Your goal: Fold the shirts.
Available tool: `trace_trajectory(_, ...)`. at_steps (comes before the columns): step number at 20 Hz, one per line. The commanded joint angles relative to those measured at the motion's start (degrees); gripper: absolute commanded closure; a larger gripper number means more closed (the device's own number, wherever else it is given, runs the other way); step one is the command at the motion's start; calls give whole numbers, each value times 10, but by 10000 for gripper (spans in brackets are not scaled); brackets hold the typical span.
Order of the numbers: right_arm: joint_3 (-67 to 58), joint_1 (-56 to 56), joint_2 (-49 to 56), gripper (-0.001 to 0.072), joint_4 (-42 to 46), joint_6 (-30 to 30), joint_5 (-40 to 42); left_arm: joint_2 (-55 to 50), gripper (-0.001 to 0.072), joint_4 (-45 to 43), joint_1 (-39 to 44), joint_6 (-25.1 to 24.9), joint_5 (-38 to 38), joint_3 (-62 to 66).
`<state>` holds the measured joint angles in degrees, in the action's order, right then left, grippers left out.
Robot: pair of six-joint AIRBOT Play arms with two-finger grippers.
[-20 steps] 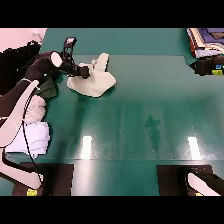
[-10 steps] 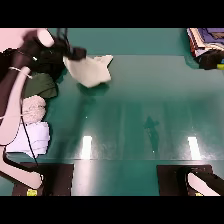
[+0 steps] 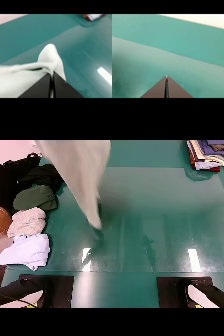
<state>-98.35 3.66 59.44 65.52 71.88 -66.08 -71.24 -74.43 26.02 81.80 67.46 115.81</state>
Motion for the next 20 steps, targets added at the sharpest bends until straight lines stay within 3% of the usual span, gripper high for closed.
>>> trace_trajectory(1, -26, 0, -1, 697, 0, 0, -30, 3, 684, -5, 106, -8, 22, -64)
trace_trajectory(4, -26, 0, 0, 697, 0, 0, -57, -66, 678, 1, 172, -8, 20, -124)
trace_trajectory(5, -26, 0, 0, 697, 0, 0, -65, -90, 453, 1, 184, -8, 20, -136)
trace_trajectory(6, -26, 0, 0, 697, 0, 0, -70, -116, 115, 1, 188, -8, 21, -143)
trace_trajectory(7, -26, 0, 0, 697, 0, 0, -72, -135, 57, -2, 186, -8, 21, -145)
trace_trajectory(13, -26, 0, 0, 697, 1, 0, -82, -150, 57, -42, 60, 7, 26, -155)
trace_trajectory(17, -26, 0, 8, 697, 0, 0, -93, -154, 57, 65, -26, 15, 26, -270)
trace_trajectory(18, -26, 0, 12, 697, 0, 0, -97, -153, 114, 75, -35, 4, 27, -309)
trace_trajectory(19, -26, 0, 18, 697, 0, 0, -101, -153, 250, 73, -42, 1, 39, -341)
trace_trajectory(20, -26, 0, 24, 697, 0, 0, -103, -153, 249, 73, -50, 2, 57, -364)
